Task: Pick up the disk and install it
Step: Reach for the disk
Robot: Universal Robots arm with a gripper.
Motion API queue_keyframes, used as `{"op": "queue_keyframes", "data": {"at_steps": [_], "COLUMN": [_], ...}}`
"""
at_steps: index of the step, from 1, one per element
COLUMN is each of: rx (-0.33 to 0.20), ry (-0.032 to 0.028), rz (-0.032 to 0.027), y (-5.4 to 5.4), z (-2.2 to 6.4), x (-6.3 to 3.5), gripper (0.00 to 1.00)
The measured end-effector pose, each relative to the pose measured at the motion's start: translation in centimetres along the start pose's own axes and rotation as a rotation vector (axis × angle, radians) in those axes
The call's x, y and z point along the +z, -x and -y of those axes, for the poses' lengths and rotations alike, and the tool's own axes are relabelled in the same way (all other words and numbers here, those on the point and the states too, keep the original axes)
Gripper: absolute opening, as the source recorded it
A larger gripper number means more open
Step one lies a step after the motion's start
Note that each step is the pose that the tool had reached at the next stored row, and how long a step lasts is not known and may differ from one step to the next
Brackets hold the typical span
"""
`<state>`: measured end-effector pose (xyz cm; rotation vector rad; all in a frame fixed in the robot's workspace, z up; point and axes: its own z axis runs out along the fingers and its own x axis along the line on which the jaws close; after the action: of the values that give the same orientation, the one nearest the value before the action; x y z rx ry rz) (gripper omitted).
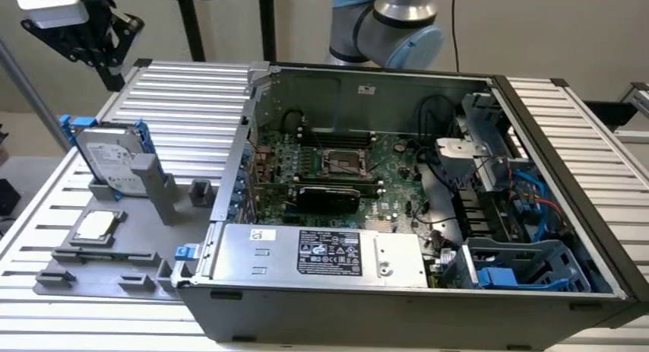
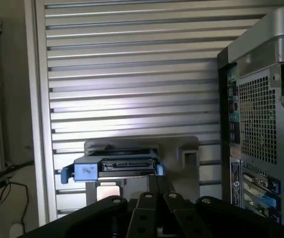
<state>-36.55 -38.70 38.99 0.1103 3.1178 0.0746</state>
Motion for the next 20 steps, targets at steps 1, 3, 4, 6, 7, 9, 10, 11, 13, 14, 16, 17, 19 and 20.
{"op": "queue_keyframes", "data": {"at_steps": [1, 3, 4, 6, 7, 9, 10, 11, 13, 14, 16, 17, 19, 20], "rx": [0.000, 0.000, 0.000, 0.000, 0.000, 0.000, 0.000, 0.000, 0.000, 0.000, -0.002, -0.003, -0.006, -0.006], "ry": [0.0000, 0.0000, 0.0000, 0.0000, 0.0001, -0.0001, -0.0001, -0.0001, -0.0002, -0.0002, -0.0003, -0.0004, -0.0009, -0.0011], "rz": [0.0000, 0.0000, 0.0000, 0.0000, 0.0001, -0.0001, 0.0000, 0.0001, -0.0004, -0.0009, -0.0024, -0.0038, -0.0059, -0.0062], "y": [-0.5, -1.4, -1.8, -2.7, -3.2, -4.1, -4.6, -5.0, -5.8, -6.1, -6.4, -6.5, -6.6, -6.6], "z": [0.02, 0.05, 0.06, 0.10, 0.11, 0.12, 0.13, 0.13, 0.16, 0.18, 0.20, 0.21, 0.21, 0.18], "x": [0.03, 0.10, 0.14, 0.23, 0.30, 0.45, 0.56, 0.67, 0.87, 0.97, 1.15, 1.23, 1.34, 1.34], "gripper": [0.00, 0.00, 0.00, 0.00, 0.00, 0.00, 0.00, 0.00, 0.00, 0.00, 0.00, 0.00, 0.00, 0.00]}}
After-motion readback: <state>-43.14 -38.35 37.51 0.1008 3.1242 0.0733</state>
